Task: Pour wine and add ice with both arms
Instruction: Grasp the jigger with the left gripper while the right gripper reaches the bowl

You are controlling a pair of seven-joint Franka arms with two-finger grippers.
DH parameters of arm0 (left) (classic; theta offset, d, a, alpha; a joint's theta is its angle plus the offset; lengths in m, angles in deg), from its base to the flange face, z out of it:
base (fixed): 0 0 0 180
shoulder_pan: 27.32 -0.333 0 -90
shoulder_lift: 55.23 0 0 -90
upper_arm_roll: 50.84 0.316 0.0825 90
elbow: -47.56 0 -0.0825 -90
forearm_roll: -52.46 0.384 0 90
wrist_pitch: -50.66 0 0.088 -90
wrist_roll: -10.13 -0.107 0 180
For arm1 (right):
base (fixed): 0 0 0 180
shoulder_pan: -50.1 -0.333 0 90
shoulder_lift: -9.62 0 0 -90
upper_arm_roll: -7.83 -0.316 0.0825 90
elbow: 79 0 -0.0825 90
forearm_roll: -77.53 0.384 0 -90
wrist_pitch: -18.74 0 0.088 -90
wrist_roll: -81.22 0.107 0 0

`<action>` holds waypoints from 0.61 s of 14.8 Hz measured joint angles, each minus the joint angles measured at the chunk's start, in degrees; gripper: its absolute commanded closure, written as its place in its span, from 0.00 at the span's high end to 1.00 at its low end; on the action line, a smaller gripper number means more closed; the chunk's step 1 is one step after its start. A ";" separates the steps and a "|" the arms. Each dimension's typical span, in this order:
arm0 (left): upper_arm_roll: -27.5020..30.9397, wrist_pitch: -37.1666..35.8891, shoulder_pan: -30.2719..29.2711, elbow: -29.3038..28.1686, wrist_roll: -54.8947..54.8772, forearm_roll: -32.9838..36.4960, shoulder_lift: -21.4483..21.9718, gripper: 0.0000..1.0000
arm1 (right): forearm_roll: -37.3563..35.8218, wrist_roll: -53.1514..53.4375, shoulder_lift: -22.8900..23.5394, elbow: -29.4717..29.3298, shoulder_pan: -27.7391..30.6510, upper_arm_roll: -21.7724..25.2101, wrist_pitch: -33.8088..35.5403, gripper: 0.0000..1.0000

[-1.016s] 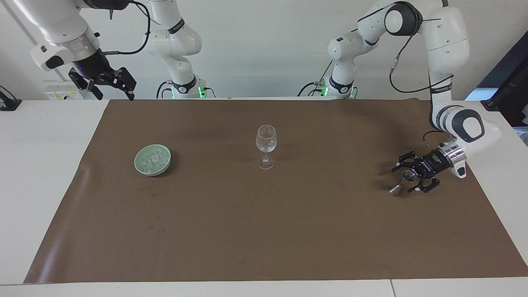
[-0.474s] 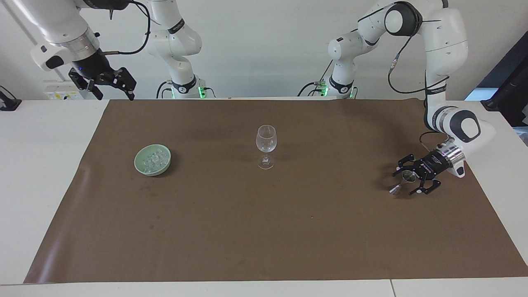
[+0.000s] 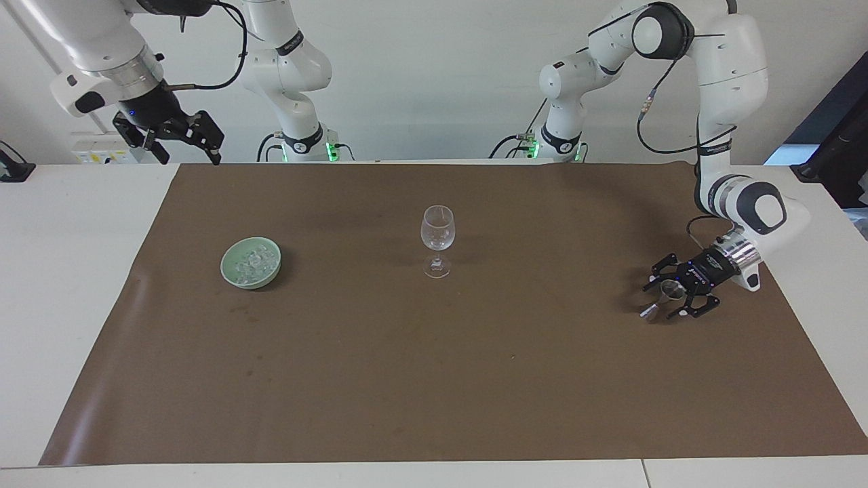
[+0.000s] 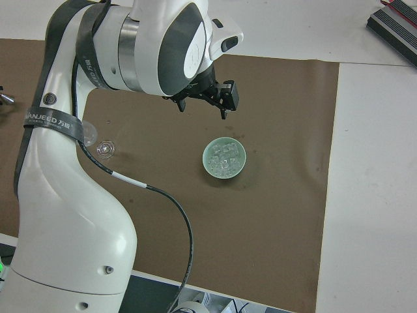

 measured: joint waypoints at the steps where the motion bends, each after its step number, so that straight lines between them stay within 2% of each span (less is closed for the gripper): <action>1: 0.00 -0.03 0.00 0.00 -0.05 -0.03 0.00 0.00 | 0.01 -0.53 -0.24 1.00 -0.02 -0.04 -0.38 1.00; 3: 0.00 -0.24 -0.01 0.02 -0.12 -0.39 0.10 0.00 | 0.02 -2.58 -1.75 6.07 0.05 0.01 -5.39 1.00; 6: 0.05 -0.74 -0.03 0.01 -0.13 -0.47 0.95 0.00 | 0.02 -4.93 -4.61 18.63 0.09 0.19 -17.60 1.00; 9: 0.41 -4.96 -0.07 -0.14 -0.13 -0.46 2.57 0.00 | 0.02 -7.19 -6.13 28.34 0.09 0.19 -28.23 1.00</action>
